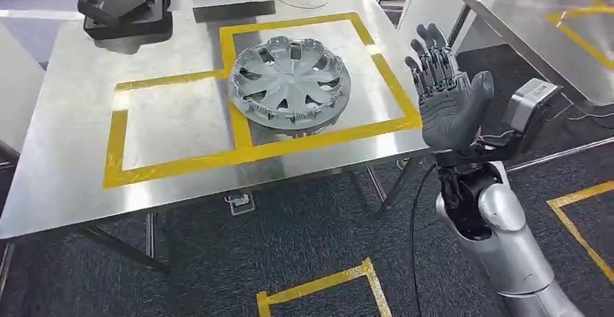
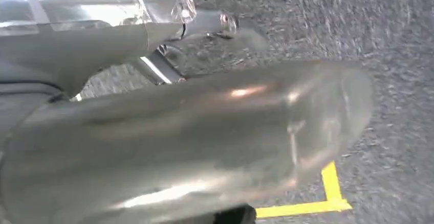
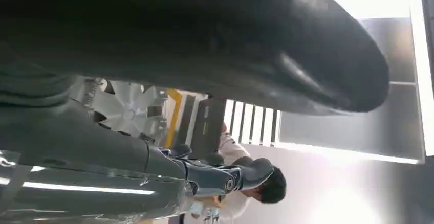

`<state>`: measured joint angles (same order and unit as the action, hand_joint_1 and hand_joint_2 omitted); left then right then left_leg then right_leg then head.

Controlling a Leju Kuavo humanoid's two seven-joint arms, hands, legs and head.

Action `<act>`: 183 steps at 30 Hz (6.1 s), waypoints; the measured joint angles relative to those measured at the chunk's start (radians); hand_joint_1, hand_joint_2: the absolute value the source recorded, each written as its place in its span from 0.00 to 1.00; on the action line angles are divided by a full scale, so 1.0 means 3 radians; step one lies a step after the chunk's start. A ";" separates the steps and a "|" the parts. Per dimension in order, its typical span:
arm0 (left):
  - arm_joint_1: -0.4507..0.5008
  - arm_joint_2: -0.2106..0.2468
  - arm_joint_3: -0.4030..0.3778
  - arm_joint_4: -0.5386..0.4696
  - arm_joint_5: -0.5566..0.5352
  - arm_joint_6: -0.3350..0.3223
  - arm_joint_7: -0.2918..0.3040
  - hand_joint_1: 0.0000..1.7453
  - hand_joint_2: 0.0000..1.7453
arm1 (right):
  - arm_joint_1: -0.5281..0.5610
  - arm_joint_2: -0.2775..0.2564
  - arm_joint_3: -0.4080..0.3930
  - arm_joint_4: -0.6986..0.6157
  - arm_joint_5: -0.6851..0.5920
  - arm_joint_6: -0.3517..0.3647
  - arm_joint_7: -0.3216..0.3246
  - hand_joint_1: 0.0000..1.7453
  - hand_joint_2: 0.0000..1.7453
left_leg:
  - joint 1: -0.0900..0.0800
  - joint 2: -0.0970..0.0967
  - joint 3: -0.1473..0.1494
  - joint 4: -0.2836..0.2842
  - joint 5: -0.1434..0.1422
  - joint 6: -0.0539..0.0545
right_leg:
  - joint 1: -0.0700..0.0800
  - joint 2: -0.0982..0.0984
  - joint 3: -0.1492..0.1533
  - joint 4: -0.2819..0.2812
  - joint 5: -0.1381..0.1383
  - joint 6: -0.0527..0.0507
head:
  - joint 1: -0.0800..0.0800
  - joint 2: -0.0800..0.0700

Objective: Take the parts from the cabinet and place them on the table.

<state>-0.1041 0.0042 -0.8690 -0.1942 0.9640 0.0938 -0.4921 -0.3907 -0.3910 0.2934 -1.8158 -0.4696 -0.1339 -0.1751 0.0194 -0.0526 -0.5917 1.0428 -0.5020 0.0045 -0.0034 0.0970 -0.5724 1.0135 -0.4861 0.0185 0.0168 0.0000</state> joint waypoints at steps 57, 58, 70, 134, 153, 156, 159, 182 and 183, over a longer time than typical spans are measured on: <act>-0.0002 -0.0028 -0.0001 0.0001 -0.0004 -0.0004 0.0014 0.00 0.00 | 0.0075 -0.0066 -0.0057 -0.0056 -0.0005 0.0017 0.0001 0.00 0.00 | -0.0003 0.0046 -0.0139 0.0178 0.0066 -0.0071 | 0.0018 -0.0133 0.0035 -0.0037 0.0017 -0.0110 | -0.0010 0.0000; -0.0001 -0.0027 -0.0001 0.0001 -0.0004 -0.0004 0.0014 0.00 0.00 | 0.0076 -0.0066 -0.0058 -0.0056 -0.0005 0.0017 0.0001 0.00 0.00 | 0.0011 -0.0108 -0.0078 0.0048 0.0063 -0.0054 | 0.0007 -0.0118 0.0029 -0.0021 0.0000 -0.0094 | -0.0019 0.0000; 0.0006 -0.0003 -0.0001 0.0003 -0.0003 -0.0005 0.0005 0.00 0.00 | 0.0038 -0.0072 -0.0086 -0.0071 -0.0006 0.0025 0.0003 0.00 0.00 | 0.0005 0.0327 0.0055 -0.0051 -0.0040 0.0037 | -0.0033 -0.0316 -0.0547 0.0984 -0.0343 0.0088 | 0.0103 0.0000; -0.0001 0.0000 -0.0001 0.0001 -0.0011 -0.0032 0.0015 0.00 0.00 | 0.0093 -0.0067 -0.0123 -0.0111 0.0005 0.0013 0.0055 0.00 0.00 | -0.0006 0.0365 0.0127 -0.0131 -0.0044 0.0029 | -0.0032 -0.0330 -0.0408 0.0637 -0.0129 0.0080 | 0.0093 0.0000; -0.0004 -0.0004 -0.0002 0.0001 -0.0013 -0.0044 0.0014 0.00 0.00 | 0.0085 -0.0074 -0.0132 -0.0137 0.0010 0.0006 0.0055 0.00 0.00 | 0.0003 -0.0118 0.0008 -0.0057 0.0041 -0.0010 | 0.0039 -0.0121 -0.0007 -0.0019 0.0007 -0.0107 | -0.0031 0.0000; -0.0003 -0.0003 -0.0003 0.0001 -0.0013 -0.0044 0.0015 0.00 0.00 | 0.0096 -0.0070 -0.0132 -0.0140 0.0009 0.0006 0.0056 0.00 0.00 | -0.0032 -0.0038 0.0018 -0.0076 0.0005 0.0003 | -0.0011 -0.0035 -0.0028 -0.0038 0.0025 -0.0041 | -0.0034 0.0000; -0.0008 -0.0002 -0.0003 -0.0001 -0.0013 -0.0044 0.0013 0.00 0.00 | 0.0073 -0.0091 -0.0141 -0.0145 0.0010 0.0006 0.0056 0.00 0.00 | -0.0002 0.0092 0.0067 -0.0130 0.0015 0.0044 | 0.0009 -0.0192 -0.0103 0.0135 -0.0107 0.0022 | 0.0012 0.0000; -0.0007 -0.0019 -0.0003 0.0001 -0.0011 -0.0044 0.0015 0.00 0.00 | 0.0103 -0.0081 -0.0134 -0.0130 0.0019 0.0010 0.0055 0.00 0.00 | -0.0012 0.0107 -0.0146 0.0251 -0.0028 -0.0060 | 0.0021 -0.0166 0.0022 -0.0050 0.0008 -0.0129 | -0.0028 0.0000; -0.0007 -0.0018 -0.0003 0.0001 -0.0011 -0.0044 0.0015 0.00 0.00 | 0.0103 -0.0081 -0.0134 -0.0130 0.0020 0.0010 0.0055 0.00 0.00 | -0.0004 0.0002 -0.0060 0.0034 0.0065 -0.0045 | 0.0015 -0.0143 0.0023 -0.0031 -0.0011 -0.0118 | -0.0041 0.0000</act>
<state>-0.1061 -0.0011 -0.8698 -0.1938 0.9606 0.0805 -0.4875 -0.3598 -0.4154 0.2533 -1.8547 -0.4635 -0.1309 -0.1587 0.0182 -0.0520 -0.6098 1.0529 -0.4826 -0.0091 0.0011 0.0542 -0.5656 1.0041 -0.4893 -0.0170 0.0046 0.0000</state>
